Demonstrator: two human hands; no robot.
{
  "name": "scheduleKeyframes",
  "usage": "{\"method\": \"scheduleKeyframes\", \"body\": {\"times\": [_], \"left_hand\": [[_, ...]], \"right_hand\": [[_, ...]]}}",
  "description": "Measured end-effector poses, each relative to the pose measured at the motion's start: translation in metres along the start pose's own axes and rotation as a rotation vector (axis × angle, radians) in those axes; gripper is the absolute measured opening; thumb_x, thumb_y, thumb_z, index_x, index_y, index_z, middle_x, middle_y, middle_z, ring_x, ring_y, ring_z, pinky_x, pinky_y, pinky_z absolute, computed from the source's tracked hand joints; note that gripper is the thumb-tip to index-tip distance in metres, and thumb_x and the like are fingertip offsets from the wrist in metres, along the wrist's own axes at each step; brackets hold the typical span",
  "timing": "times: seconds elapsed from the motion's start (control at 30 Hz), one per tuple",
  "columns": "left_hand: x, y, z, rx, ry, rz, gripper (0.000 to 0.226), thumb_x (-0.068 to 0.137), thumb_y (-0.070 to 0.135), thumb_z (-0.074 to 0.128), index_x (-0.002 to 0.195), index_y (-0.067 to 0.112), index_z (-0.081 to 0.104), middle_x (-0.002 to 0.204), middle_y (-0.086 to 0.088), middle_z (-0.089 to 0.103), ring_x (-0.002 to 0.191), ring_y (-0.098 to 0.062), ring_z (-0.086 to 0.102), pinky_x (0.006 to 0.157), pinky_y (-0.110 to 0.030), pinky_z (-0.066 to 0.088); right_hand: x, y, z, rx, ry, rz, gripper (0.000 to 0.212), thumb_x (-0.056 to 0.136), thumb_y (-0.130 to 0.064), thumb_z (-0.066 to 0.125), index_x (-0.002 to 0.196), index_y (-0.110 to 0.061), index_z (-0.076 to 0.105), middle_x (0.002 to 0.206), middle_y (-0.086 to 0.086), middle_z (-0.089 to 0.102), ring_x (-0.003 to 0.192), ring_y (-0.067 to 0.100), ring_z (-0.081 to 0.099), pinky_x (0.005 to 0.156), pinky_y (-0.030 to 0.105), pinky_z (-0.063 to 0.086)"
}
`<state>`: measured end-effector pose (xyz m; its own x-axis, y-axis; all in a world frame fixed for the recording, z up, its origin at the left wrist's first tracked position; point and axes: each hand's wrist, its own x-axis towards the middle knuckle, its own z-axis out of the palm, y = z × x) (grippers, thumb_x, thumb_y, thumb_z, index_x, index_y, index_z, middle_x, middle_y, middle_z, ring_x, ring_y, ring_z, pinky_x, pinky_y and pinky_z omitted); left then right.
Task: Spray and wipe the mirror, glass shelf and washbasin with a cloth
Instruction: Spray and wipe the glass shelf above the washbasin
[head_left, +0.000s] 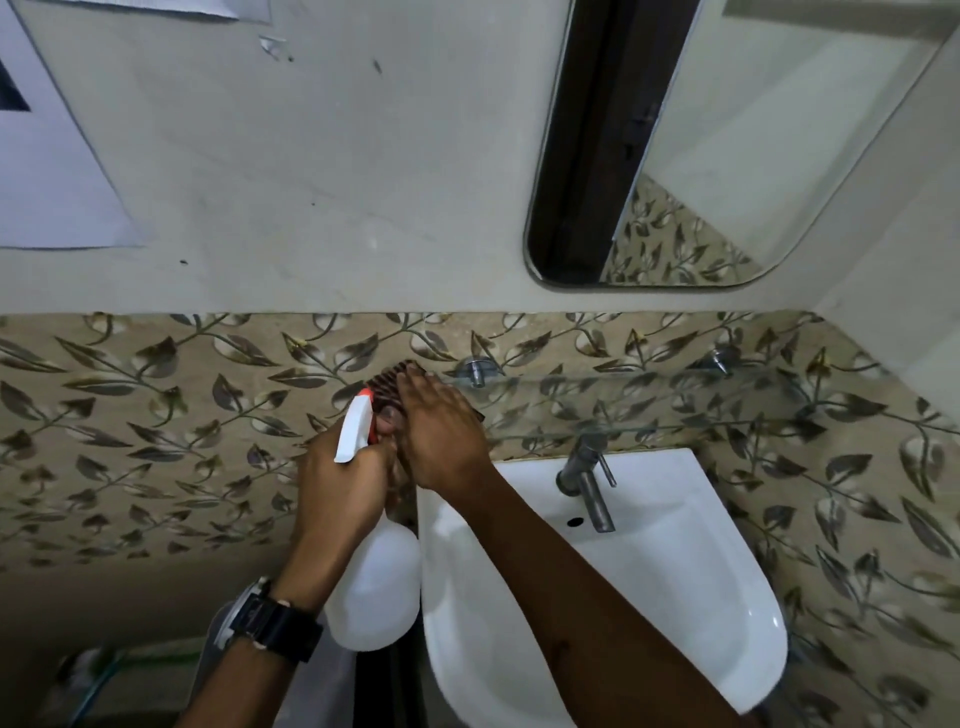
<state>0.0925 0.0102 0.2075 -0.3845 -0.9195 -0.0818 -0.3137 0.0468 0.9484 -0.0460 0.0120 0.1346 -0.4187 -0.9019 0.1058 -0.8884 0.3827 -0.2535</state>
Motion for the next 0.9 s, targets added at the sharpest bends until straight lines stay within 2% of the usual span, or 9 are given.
{"method": "scheduleKeyframes", "body": {"times": [0.1, 0.23, 0.4, 0.5, 0.6, 0.7, 0.77, 0.83, 0.9], "left_hand": [[0.002, 0.004, 0.003, 0.001, 0.004, -0.012, 0.012, 0.076, -0.001, 0.057, 0.079, 0.004, 0.068, 0.068, -0.02, 0.069, 0.067, -0.044, 0.067, 0.059, -0.048, 0.053], [0.0, 0.009, 0.004, -0.085, -0.047, -0.014, 0.021, 0.085, -0.002, 0.054, 0.083, 0.013, 0.069, 0.067, -0.016, 0.067, 0.05, -0.023, 0.057, 0.055, -0.032, 0.048], [-0.001, 0.004, 0.012, -0.175, -0.067, -0.053, 0.015, 0.076, 0.005, 0.055, 0.081, 0.008, 0.069, 0.06, -0.012, 0.064, 0.045, -0.022, 0.055, 0.051, -0.035, 0.049], [0.0, 0.004, 0.02, -0.178, -0.098, -0.059, 0.018, 0.085, -0.006, 0.052, 0.083, 0.005, 0.067, 0.063, -0.013, 0.062, 0.042, -0.015, 0.052, 0.043, -0.028, 0.046], [-0.001, 0.011, 0.032, -0.154, -0.122, -0.047, 0.024, 0.082, -0.009, 0.052, 0.08, 0.009, 0.067, 0.07, -0.016, 0.064, 0.048, -0.019, 0.054, 0.038, -0.022, 0.044], [-0.006, 0.024, 0.046, -0.081, -0.164, 0.01, 0.041, 0.083, -0.012, 0.053, 0.069, 0.027, 0.057, 0.069, -0.013, 0.064, 0.054, -0.021, 0.058, 0.034, -0.013, 0.04], [-0.008, 0.034, 0.055, -0.079, -0.2, 0.032, 0.048, 0.082, -0.011, 0.053, 0.068, 0.035, 0.053, 0.07, -0.013, 0.066, 0.055, -0.025, 0.06, 0.036, -0.017, 0.044], [-0.005, 0.037, 0.062, -0.09, -0.233, 0.045, 0.033, 0.077, -0.004, 0.054, 0.071, 0.027, 0.062, 0.069, -0.015, 0.065, 0.05, -0.025, 0.059, 0.045, -0.028, 0.048], [-0.002, 0.037, 0.069, -0.089, -0.246, 0.033, 0.021, 0.074, -0.001, 0.053, 0.079, 0.014, 0.066, 0.071, -0.013, 0.062, 0.051, -0.022, 0.055, 0.048, -0.03, 0.048]], "right_hand": [[-0.009, 0.004, -0.001, -0.04, -0.005, -0.012, 0.073, 0.1, -0.04, 0.044, 0.16, -0.01, 0.016, 0.168, 0.01, 0.016, 0.155, 0.025, 0.015, 0.127, 0.04, 0.01], [-0.043, 0.051, -0.002, 0.008, 0.192, 0.06, 0.057, 0.105, -0.041, 0.034, 0.15, -0.008, 0.042, 0.155, 0.013, 0.044, 0.145, 0.03, 0.041, 0.121, 0.046, 0.023], [-0.047, 0.157, -0.048, -0.064, 0.115, 0.395, 0.063, 0.105, -0.048, 0.02, 0.158, -0.013, 0.026, 0.166, 0.007, 0.025, 0.152, 0.026, 0.027, 0.125, 0.043, 0.019], [-0.042, 0.153, -0.045, -0.056, 0.182, 0.509, 0.062, 0.107, -0.043, 0.025, 0.158, -0.008, 0.025, 0.166, 0.013, 0.022, 0.152, 0.03, 0.026, 0.124, 0.046, 0.018], [-0.045, 0.098, -0.018, -0.057, 0.33, 0.347, 0.056, 0.105, -0.036, 0.036, 0.149, -0.002, 0.043, 0.155, 0.021, 0.042, 0.14, 0.037, 0.046, 0.117, 0.052, 0.031], [-0.043, 0.062, -0.004, 0.007, 0.162, 0.101, 0.066, 0.101, -0.044, 0.022, 0.154, -0.009, 0.035, 0.163, 0.013, 0.031, 0.149, 0.029, 0.032, 0.122, 0.044, 0.019], [-0.043, 0.07, -0.011, -0.007, 0.101, 0.04, 0.069, 0.097, -0.047, 0.017, 0.156, -0.014, 0.032, 0.165, 0.007, 0.028, 0.151, 0.024, 0.028, 0.123, 0.04, 0.017], [-0.053, 0.095, -0.026, 0.023, 0.141, 0.085, 0.064, 0.101, -0.048, 0.021, 0.155, -0.015, 0.036, 0.162, 0.006, 0.035, 0.149, 0.024, 0.034, 0.123, 0.044, 0.022], [-0.067, 0.135, -0.043, -0.002, 0.147, 0.213, 0.058, 0.106, -0.044, 0.025, 0.156, -0.016, 0.033, 0.163, 0.005, 0.033, 0.15, 0.025, 0.031, 0.123, 0.046, 0.019]]}}
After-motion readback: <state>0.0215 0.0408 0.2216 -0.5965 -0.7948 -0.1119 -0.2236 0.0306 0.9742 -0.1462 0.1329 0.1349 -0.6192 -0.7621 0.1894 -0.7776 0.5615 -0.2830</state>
